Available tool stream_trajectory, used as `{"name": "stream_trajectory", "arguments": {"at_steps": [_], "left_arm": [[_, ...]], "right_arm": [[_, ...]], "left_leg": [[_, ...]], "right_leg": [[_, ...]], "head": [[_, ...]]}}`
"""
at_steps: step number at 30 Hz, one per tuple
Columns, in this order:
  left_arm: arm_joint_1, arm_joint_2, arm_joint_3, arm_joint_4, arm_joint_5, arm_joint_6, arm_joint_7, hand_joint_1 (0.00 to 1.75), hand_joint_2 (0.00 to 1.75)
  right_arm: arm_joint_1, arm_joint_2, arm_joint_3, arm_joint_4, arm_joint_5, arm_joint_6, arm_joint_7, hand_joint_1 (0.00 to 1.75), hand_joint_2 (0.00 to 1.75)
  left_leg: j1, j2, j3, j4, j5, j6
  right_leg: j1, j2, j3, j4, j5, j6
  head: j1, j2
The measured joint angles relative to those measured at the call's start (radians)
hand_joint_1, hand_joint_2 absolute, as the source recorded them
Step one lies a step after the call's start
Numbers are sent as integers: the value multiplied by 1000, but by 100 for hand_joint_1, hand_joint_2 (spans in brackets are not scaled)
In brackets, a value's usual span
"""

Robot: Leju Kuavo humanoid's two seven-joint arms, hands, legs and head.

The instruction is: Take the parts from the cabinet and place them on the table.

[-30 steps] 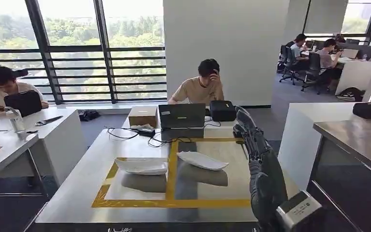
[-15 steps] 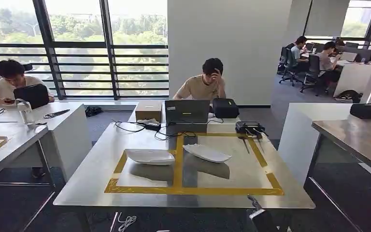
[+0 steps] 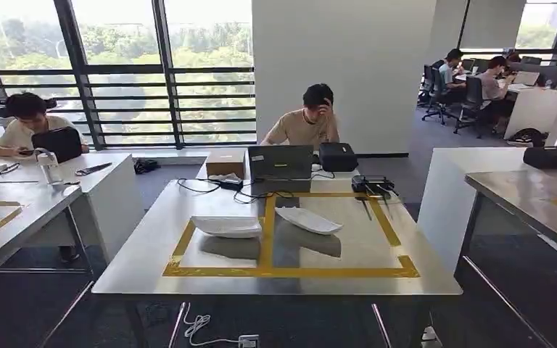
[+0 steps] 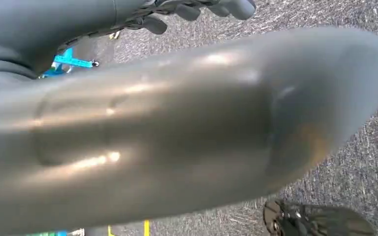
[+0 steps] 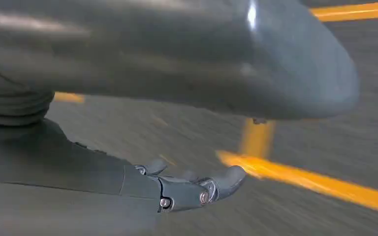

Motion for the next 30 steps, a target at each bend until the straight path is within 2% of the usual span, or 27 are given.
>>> {"name": "stream_trajectory", "arguments": {"at_steps": [1, 3, 4, 5, 6, 7, 8, 9, 10, 11, 13, 14, 15, 17, 18, 19, 20, 21, 22, 23, 24, 25, 26, 27, 28, 29, 30], "left_arm": [[1, 2, 0, 0, -1, -6, -2, 0, 0], [2, 9, 0, 1, -2, -9, -4, 0, 0], [4, 10, 0, 2, -2, -9, -5, 0, 0], [3, 11, 0, 1, -2, -12, -5, 0, 0], [4, 14, 0, 1, -2, -12, -4, 0, 0], [4, 16, 1, 1, -2, -12, -4, 0, 0], [5, 16, 1, 1, -2, -12, -2, 0, 0], [5, 17, 1, 1, -2, -12, 0, 0, 0], [5, 16, 1, 1, -2, -12, 1, 0, 0], [6, 16, 1, 1, -2, -12, 2, 0, 0], [6, 15, 1, 2, -2, -12, 3, 0, 0], [6, 14, 1, 2, -2, -12, 3, 0, 0], [6, 13, 2, 2, -2, -12, 3, 0, 0], [4, 11, 2, 2, -2, -12, -2, 0, 0], [4, 9, 2, 3, -6, -12, -2, 0, 0], [6, 9, 2, 3, -8, -11, -2, 0, 0], [6, 8, 2, 4, -12, -10, -2, 0, 0], [5, 3, 1, 5, -15, -9, 0, 0, 0], [2, 0, 1, 5, -18, -9, 2, 0, 0], [-1, -2, 1, 5, -21, -8, 4, 0, 0], [-4, -2, 1, 5, -24, -8, 8, 0, 0], [-5, -3, 0, 5, -24, -8, 10, 0, 0], [-6, -3, 0, 5, -26, -8, 11, 0, 0], [-6, -3, 0, 5, -26, -8, 13, 0, 0], [-6, -4, 0, 5, -27, -8, 14, 0, 0], [-8, -5, -1, 3, -29, -8, 14, 0, 0], [-11, -5, -2, 2, -32, -8, 18, 0, 0]], "right_arm": [[17, -2, -21, 18, -22, -1, 58, 0, 0], [53, -2, -63, 37, -68, -4, 69, 0, 0], [64, -2, -84, 45, -87, -3, 69, 0, 0], [72, -1, -104, 51, -102, 1, 68, 0, 0], [74, 0, -122, 55, -116, 3, 64, 0, 0], [74, 1, -142, 58, -130, 3, 58, 0, 0], [73, 1, -157, 60, -137, 6, 53, 0, 0], [74, 2, -171, 63, -141, 9, 50, 0, 0], [74, 2, -183, 65, -142, 10, 47, 0, 0], [74, 3, -191, 67, -142, 11, 46, 0, 175], [72, 3, -203, 68, -140, 11, 26, 0, 175], [68, 3, -207, 68, -137, 11, 1, 0, 175], [65, 4, -208, 68, -129, 14, -18, 0, 175], [64, 8, -208, 72, -109, 24, -35, 0, 175], [61, 12, -208, 73, -92, 26, -40, 0, 175], [58, 19, -207, 74, -79, 26, -43, 0, 175], [50, 24, -204, 75, -67, 23, -40, 0, 175], [46, 27, -201, 76, -61, 17, -35, 0, 175], [44, 30, -199, 77, -61, 11, -28, 0, 175], [44, 35, -197, 77, -57, 8, -20, 0, 175], [45, 36, -195, 78, -54, 4, -16, 0, 175], [45, 37, -194, 80, -54, 2, -11, 0, 175], [47, 38, -194, 81, -54, 2, -6, 0, 175], [48, 38, -194, 82, -54, 1, -2, 0, 175], [49, 39, -194, 82, -54, 0, 4, 0, 175], [49, 39, -194, 82, -57, -5, 15, 0, 175], [52, 40, -194, 82, -63, -10, 23, 0, 175]], "left_leg": [[-1, 1, -13, -4, 1, 5], [-4, 2, -23, -2, 10, 19], [0, 9, -26, -8, 22, 35], [-2, 12, -31, -7, 30, 44], [-2, 16, -42, -6, 40, 51], [-4, 19, -54, -6, 49, 52], [-6, 21, -67, -5, 59, 54], [-8, 22, -81, -3, 68, 55], [-8, 22, -95, 0, 77, 54], [-8, 22, -110, 4, 86, 52], [-7, 21, -137, 13, 101, 45], [-7, 21, -144, 18, 108, 39], [-10, 22, -150, 20, 115, 31], [-7, 21, -148, 13, 134, 18], [-6, 21, -148, 7, 143, 12], [-8, 19, -153, 8, 145, 4], [-3, 17, -163, 26, 109, 0], [-3, 16, -178, 72, 46, -3], [-3, 16, -193, 140, -18, -7], [-2, 16, -203, 208, -64, -9], [-2, 16, -209, 269, -85, -12], [-2, 16, -203, 301, -70, -12], [-2, 16, -178, 292, -32, -11], [-2, 16, -135, 247, 8, -8], [-2, 16, -76, 171, 32, -4], [-3, 15, -10, 83, 21, 2], [-9, 14, 46, -3, -18, 5]], "right_leg": [[-1, 0, 1, -1, 7, 7], [-4, 2, -2, -4, 19, 18], [-9, 7, -9, 2, 11, 25], [-9, 10, -21, 28, -33, 28], [-10, 11, -41, 88, -97, 29], [-10, 11, -64, 167, -155, 32], [-10, 11, -80, 240, -194, 33], [-9, 11, -86, 292, -206, 34], [-9, 11, -72, 305, -191, 33], [-9, 11, -38, 275, -157, 31], [-9, 11, 77, 124, -98, 27], [-9, 13, 136, 31, -127, 22], [-2, 15, 161, -21, -144, 17], [4, 17, 146, -12, -133, 8], [6, 17, 142, -10, -126, 0], [-2, 15, 134, -18, -112, -13], [-3, 10, 124, -19, -101, -22], [-3, 10, 112, -18, -91, -33], [-1, 10, 99, -17, -81, -34], [0, 8, 88, -17, -70, -34], [2, 5, 73, -15, -59, -33], [3, 4, 56, -13, -48, -32], [3, 3, 40, -10, -37, -30], [3, 3, 24, -7, -27, -28], [3, 3, 13, -4, -17, -24], [3, 3, 6, 1, -8, -20], [8, 3, -3, 3, -2, -13]], "head": [[2, 0], [3, 0], [2, 0], [4, 0], [6, 0], [6, 0], [7, 0], [7, 0], [8, 0], [8, 0], [8, 0], [9, 0], [8, 0], [6, 0], [7, 0], [6, 0], [6, -1], [3, 0], [1, 0], [1, 0], [0, 0], [0, 0], [0, 0], [-1, 0], [-1, 0], [-2, 0], [-2, 0]]}}
